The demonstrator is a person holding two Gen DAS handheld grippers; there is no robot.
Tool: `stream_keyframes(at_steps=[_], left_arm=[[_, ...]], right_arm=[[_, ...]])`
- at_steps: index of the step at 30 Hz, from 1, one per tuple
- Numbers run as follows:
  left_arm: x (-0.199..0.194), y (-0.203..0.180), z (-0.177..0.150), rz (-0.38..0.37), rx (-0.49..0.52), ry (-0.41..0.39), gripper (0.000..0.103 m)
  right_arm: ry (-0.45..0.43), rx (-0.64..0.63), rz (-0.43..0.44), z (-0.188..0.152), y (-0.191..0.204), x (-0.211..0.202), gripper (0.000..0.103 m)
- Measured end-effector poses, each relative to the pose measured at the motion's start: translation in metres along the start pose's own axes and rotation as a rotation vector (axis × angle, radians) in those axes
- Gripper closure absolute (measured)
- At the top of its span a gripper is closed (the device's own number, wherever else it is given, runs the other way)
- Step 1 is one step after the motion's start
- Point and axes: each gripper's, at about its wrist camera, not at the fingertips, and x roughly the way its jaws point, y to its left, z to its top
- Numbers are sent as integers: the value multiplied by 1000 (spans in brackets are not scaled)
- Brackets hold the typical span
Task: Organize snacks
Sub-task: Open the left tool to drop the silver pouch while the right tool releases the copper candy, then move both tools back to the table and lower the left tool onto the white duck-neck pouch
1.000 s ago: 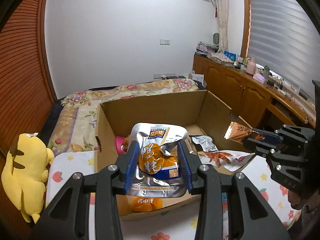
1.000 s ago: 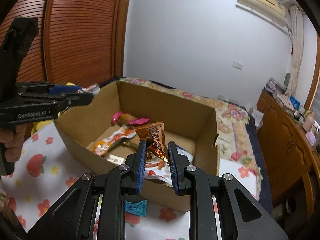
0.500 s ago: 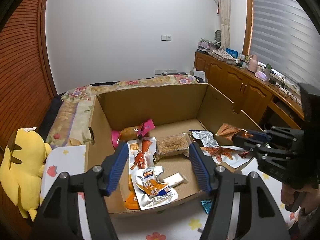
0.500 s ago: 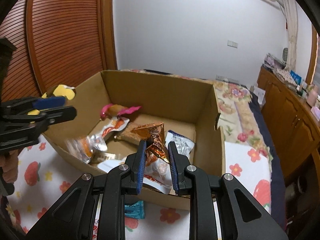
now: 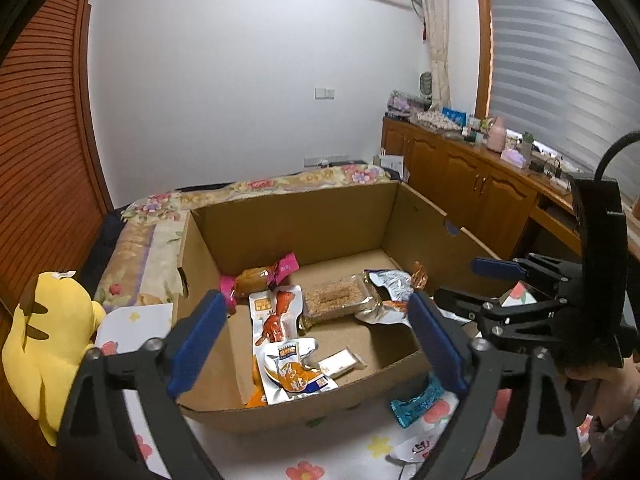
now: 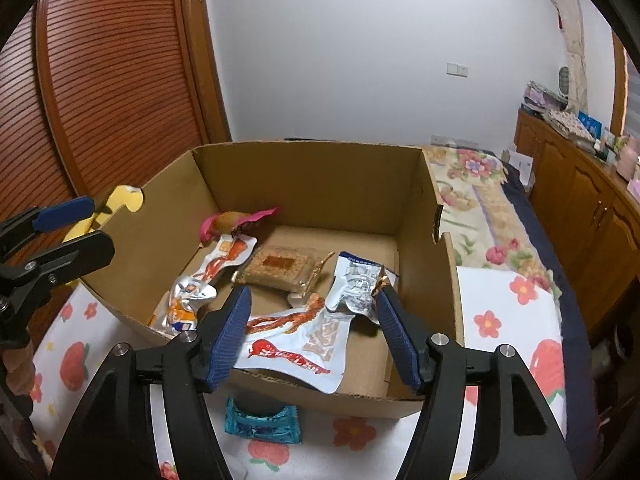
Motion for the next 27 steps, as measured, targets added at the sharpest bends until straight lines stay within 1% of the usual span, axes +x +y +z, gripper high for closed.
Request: stream_keyframes(at_steps=[1, 2, 3, 6, 14, 18, 21, 24, 27], left_arm=[[-3, 0, 0, 6, 0, -10, 1], [-7, -1, -1, 23, 2, -30, 0], [-10, -2, -3, 34, 5, -46, 0], [-14, -2, -7, 32, 13, -50, 0], [-33, -5, -27, -1, 11, -59, 0], [-50, -7, -42, 7, 11, -107, 0], [-56, -10, -54, 1, 25, -105, 0], [-57, -13, -63, -11, 26, -86, 0], [-59, -17, -70, -31, 20, -67, 0]], right_arm=[[-11, 0, 1, 0, 0, -3, 25], [-26, 0, 2, -1, 1, -8, 24], [-39, -4, 10, -2, 2, -14, 24], [-63, -28, 18, -4, 6, -29, 24], [-122, -52, 35, -14, 13, -74, 23], [-143, -72, 30, -28, 16, -92, 23], [-134, -83, 42, -39, 17, -98, 23], [-138, -103, 24, -47, 19, -101, 23], [-128, -105, 29, -55, 20, -102, 23]])
